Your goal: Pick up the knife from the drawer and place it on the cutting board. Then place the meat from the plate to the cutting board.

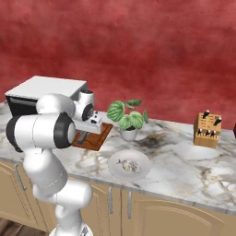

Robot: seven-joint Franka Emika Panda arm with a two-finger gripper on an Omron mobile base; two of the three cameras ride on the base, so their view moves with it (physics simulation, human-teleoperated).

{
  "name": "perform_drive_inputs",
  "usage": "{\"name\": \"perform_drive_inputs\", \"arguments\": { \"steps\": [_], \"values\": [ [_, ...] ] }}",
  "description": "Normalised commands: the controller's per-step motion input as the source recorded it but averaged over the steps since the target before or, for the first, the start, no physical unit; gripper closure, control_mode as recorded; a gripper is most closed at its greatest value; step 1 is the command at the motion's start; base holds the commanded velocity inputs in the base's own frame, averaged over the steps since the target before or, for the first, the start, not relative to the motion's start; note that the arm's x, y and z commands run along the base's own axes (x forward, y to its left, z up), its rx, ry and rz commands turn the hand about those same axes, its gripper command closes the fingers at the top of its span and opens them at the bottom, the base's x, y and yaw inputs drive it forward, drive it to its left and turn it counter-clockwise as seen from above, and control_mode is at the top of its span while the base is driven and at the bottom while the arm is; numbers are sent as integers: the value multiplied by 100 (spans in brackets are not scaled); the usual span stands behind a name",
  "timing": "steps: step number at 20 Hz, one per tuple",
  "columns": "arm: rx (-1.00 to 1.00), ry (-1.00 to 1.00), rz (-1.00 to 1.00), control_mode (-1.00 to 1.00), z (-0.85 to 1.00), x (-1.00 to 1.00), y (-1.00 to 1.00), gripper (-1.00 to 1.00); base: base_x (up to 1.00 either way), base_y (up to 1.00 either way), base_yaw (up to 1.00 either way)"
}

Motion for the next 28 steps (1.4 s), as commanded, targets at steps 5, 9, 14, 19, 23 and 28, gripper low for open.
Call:
{"name": "perform_drive_inputs", "arguments": {
  "steps": [5, 9, 14, 19, 23, 28],
  "values": [
    [0, 7, 1, -100, -22, 32, 3, 100, 0, 0, 0],
    [0, 6, 2, -100, -25, 31, 1, 100, 0, 0, 0],
    [0, 0, 1, -100, -25, 22, 1, 100, 0, 0, 0],
    [0, 0, 1, -100, -18, 23, 2, 100, 0, 0, 0],
    [0, 0, 3, -100, -23, 28, 0, 100, 0, 0, 0],
    [0, 0, 3, -100, -31, 27, 1, 100, 0, 0, 0]
  ]
}}
